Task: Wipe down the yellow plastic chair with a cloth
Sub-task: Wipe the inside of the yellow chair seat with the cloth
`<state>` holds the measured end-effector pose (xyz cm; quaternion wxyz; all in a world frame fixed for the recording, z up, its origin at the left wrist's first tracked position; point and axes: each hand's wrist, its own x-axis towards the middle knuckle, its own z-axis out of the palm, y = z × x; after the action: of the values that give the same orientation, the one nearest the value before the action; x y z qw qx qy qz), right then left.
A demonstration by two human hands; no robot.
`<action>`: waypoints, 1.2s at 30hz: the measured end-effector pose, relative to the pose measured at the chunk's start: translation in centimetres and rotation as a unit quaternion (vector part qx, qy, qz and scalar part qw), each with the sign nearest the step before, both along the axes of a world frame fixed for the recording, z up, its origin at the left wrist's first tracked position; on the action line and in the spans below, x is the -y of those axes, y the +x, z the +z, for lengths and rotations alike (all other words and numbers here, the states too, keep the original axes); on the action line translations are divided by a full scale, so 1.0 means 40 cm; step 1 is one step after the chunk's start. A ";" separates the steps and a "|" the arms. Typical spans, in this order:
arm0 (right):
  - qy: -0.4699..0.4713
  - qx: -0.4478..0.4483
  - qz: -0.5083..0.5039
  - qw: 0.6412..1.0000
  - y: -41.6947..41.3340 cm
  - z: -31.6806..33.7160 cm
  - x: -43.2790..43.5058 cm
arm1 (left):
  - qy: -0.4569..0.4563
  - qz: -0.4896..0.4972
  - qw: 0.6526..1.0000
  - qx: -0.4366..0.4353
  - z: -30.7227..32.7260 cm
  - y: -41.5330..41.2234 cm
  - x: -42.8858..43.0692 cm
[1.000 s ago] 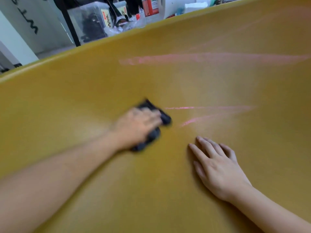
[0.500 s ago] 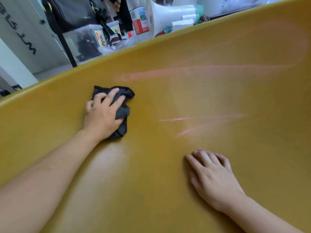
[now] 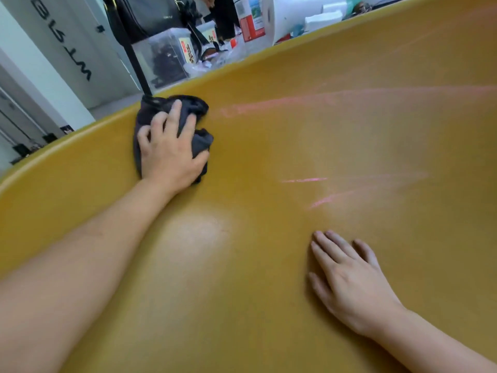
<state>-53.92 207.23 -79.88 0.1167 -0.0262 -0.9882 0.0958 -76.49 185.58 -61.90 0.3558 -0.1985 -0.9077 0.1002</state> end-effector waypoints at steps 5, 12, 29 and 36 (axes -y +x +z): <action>-0.003 0.003 -0.026 1.000 -0.037 0.037 0.022 | -0.269 -0.223 0.921 0.170 -0.282 0.187 -0.037; -0.012 -0.039 -0.029 0.999 -0.046 0.001 0.033 | -0.121 -0.047 0.990 -0.051 0.076 -0.051 0.048; -0.138 -0.084 -0.044 0.986 -0.312 0.152 0.329 | 0.049 -0.064 0.993 0.088 0.197 -0.078 -0.060; -0.144 -0.380 0.080 0.910 -0.510 0.285 0.282 | 0.142 -0.051 0.988 0.016 0.156 -0.132 -0.079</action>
<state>-74.30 195.95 -68.49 0.4702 0.0747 -0.8436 0.2484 -81.78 188.75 -55.67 0.3709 -0.1936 -0.9068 -0.0515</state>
